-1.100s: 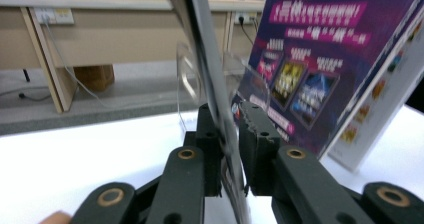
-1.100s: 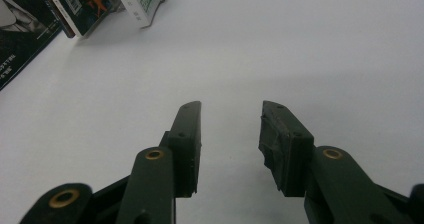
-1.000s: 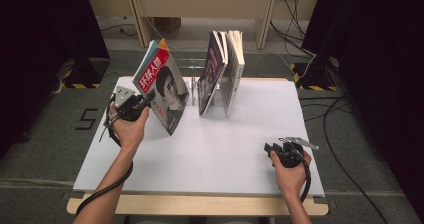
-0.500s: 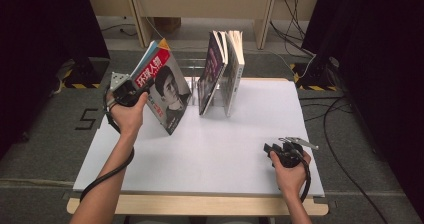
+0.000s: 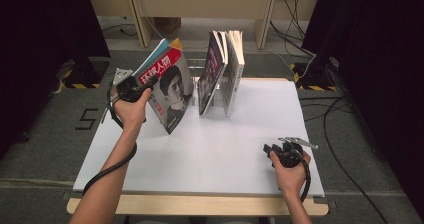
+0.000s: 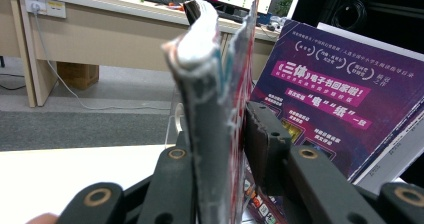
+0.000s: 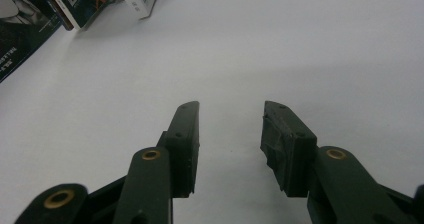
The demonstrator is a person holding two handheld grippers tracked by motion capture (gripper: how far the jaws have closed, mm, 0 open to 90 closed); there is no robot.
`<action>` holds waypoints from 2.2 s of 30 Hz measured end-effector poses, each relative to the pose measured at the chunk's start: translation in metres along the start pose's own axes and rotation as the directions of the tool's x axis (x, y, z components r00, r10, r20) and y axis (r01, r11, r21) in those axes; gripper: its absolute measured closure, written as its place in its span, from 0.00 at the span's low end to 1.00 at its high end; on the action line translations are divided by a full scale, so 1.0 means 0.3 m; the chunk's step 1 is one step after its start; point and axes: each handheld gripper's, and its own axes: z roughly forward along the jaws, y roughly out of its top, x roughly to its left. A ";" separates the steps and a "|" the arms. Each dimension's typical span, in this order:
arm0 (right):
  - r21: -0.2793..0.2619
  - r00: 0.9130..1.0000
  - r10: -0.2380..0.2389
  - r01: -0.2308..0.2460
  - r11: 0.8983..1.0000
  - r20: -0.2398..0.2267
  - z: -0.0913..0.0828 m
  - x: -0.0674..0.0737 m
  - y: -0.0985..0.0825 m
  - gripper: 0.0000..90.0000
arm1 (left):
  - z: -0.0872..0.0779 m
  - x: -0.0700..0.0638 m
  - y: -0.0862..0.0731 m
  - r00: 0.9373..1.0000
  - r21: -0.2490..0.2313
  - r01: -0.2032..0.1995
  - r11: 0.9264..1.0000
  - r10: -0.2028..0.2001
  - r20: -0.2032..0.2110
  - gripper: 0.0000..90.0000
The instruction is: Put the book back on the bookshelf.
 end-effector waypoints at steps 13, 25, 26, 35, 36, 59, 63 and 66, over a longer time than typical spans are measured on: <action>0.012 1.000 0.014 -0.014 1.000 0.003 0.002 -0.002 -0.001 0.66 | 0.029 0.007 -0.012 0.999 0.047 0.023 0.999 -0.025 0.029 0.93; 0.010 1.000 0.009 -0.009 1.000 0.005 0.003 -0.005 -0.002 0.66 | 0.016 -0.032 0.012 0.997 -0.008 -0.076 0.997 0.076 -0.015 0.96; 0.011 1.000 0.010 -0.010 1.000 0.005 0.004 -0.005 -0.002 0.66 | 0.019 -0.035 0.014 0.997 -0.009 -0.080 0.997 0.080 -0.016 0.96; 0.003 1.000 0.005 -0.005 1.000 0.003 0.001 -0.009 -0.001 0.66 | 0.053 -0.053 0.033 0.994 -0.019 -0.103 0.994 0.102 -0.028 0.96; 0.002 1.000 0.005 -0.005 1.000 0.003 0.000 -0.009 -0.001 0.66 | 0.054 -0.054 0.035 0.995 -0.023 -0.102 0.995 0.101 -0.026 0.96; -0.004 1.000 0.003 -0.003 1.000 0.004 -0.001 -0.008 0.000 0.66 | 0.122 -0.054 0.086 0.995 -0.061 -0.095 0.994 0.092 -0.046 0.96; -0.004 1.000 -0.001 0.001 1.000 0.007 -0.004 -0.009 0.002 0.66 | 0.142 -0.055 0.087 0.994 -0.059 -0.097 0.993 0.094 -0.049 0.96; -0.005 1.000 0.003 -0.003 1.000 0.005 -0.003 -0.010 0.001 0.66 | 0.159 -0.054 0.086 0.994 -0.055 -0.101 0.993 0.098 -0.052 0.96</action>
